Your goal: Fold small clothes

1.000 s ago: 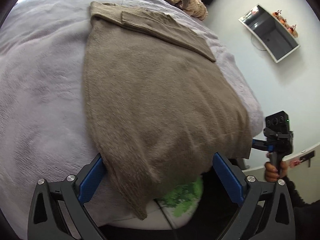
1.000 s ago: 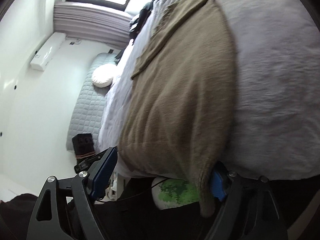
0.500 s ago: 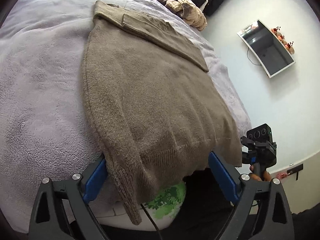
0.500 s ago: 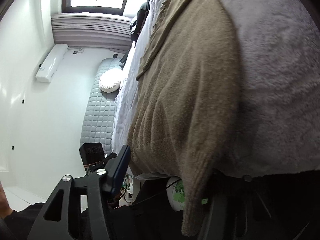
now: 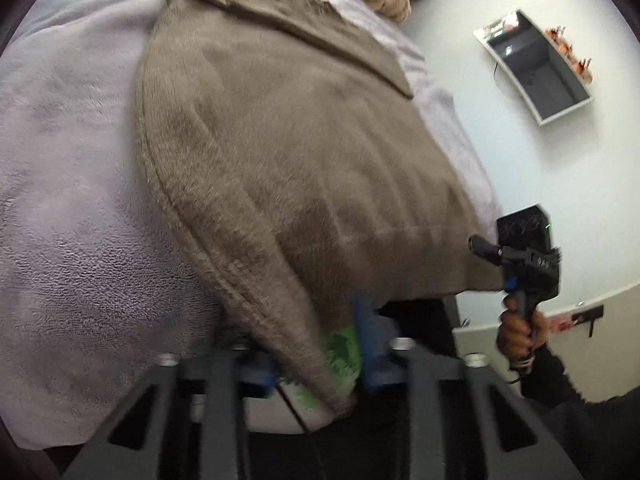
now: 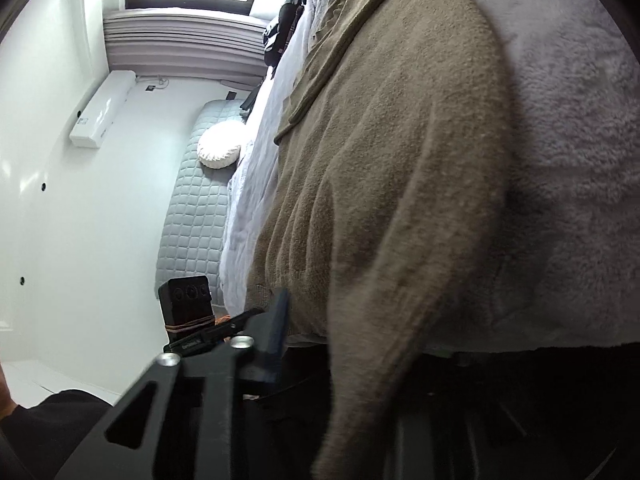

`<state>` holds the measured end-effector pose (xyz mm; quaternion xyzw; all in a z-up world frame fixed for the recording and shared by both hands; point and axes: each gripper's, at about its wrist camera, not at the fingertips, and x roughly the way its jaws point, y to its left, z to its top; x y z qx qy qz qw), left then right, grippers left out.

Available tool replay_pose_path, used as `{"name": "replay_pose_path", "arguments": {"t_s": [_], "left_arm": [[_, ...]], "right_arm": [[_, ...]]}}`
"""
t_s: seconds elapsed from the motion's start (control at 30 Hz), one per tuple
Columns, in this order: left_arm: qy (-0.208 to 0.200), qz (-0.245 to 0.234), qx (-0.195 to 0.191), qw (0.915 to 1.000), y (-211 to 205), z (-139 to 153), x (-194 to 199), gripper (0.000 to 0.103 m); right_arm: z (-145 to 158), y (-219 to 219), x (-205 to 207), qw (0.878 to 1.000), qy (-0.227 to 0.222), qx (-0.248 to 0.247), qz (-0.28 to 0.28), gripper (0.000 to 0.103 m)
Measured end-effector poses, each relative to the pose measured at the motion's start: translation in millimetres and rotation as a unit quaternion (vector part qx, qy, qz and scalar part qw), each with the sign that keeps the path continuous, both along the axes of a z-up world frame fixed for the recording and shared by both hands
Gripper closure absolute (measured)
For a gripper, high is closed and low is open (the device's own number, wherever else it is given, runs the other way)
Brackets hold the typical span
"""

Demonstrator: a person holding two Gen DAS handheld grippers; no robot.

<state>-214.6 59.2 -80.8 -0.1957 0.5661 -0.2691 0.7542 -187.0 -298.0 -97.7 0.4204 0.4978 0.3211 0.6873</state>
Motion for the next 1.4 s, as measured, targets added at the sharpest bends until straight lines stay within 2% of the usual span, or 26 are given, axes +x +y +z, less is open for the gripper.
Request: {"name": "replay_pose_path", "arguments": {"t_s": [0.07,0.13,0.33,0.5,0.6,0.73,0.77,0.83,0.87,0.9,0.93,0.97,1.0,1.1,1.17,1.23,1.37,1.4], "left_arm": [[0.004,0.015,-0.025,0.9996,7,0,4,0.078],[-0.011,0.033,-0.049,0.9982,16,10,8,0.078],[-0.095,0.074,-0.089,0.9887,44,58,35,0.078],[-0.163,0.103,-0.106,0.9755,58,95,78,0.078],[-0.191,0.11,-0.113,0.9689,54,113,104,0.078],[-0.21,0.109,-0.111,0.9654,50,128,144,0.078],[-0.209,0.109,-0.102,0.9664,49,129,153,0.078],[-0.208,0.112,-0.056,0.97,46,129,165,0.077],[-0.206,0.11,-0.027,0.9719,44,126,166,0.067],[-0.201,0.104,0.005,0.9741,41,122,170,0.035],[-0.201,0.103,0.022,0.9739,42,118,168,0.018],[-0.213,0.101,0.043,0.9709,40,114,166,0.007],[-0.221,0.089,0.05,0.97,38,110,164,0.007],[-0.196,0.025,0.087,0.9764,26,90,169,0.007],[-0.158,-0.019,0.09,0.9831,15,71,179,0.007],[-0.123,-0.059,0.093,0.9863,3,53,185,0.007],[-0.064,-0.134,0.103,0.9836,-25,24,189,0.008],[-0.047,-0.151,0.111,0.9811,-31,16,188,0.015]], "right_arm": [[4,-4,-1,1.0,-0.008,0.006,-0.005,0.095],[11,-7,-1,0.999,-0.019,0.025,-0.01,0.095],[42,-15,18,0.995,-0.06,0.074,-0.027,0.095],[75,-13,56,0.994,-0.091,0.05,-0.026,0.095],[97,-9,87,0.993,-0.109,0.031,-0.024,0.095],[121,1,129,0.992,-0.126,0.0,-0.01,0.095],[123,3,138,0.992,-0.125,-0.006,-0.009,0.095],[123,7,152,0.993,-0.12,-0.009,-0.005,0.095],[122,9,156,0.993,-0.118,-0.009,-0.003,0.095],[118,11,159,0.993,-0.114,-0.009,-0.001,0.095],[113,9,159,0.994,-0.108,-0.006,0.0,0.095],[108,5,159,0.995,-0.101,-0.004,-0.001,0.095],[101,4,158,0.996,-0.09,-0.001,-0.003,0.095],[88,-3,152,0.997,-0.076,0.008,-0.014,0.095],[84,-7,146,0.997,-0.071,0.014,-0.021,0.095],[80,-12,138,0.997,-0.067,0.016,-0.028,0.095],[76,-18,124,0.997,-0.063,0.012,-0.039,0.095],[76,-19,122,0.997,-0.061,0.011,-0.041,0.095]]}}
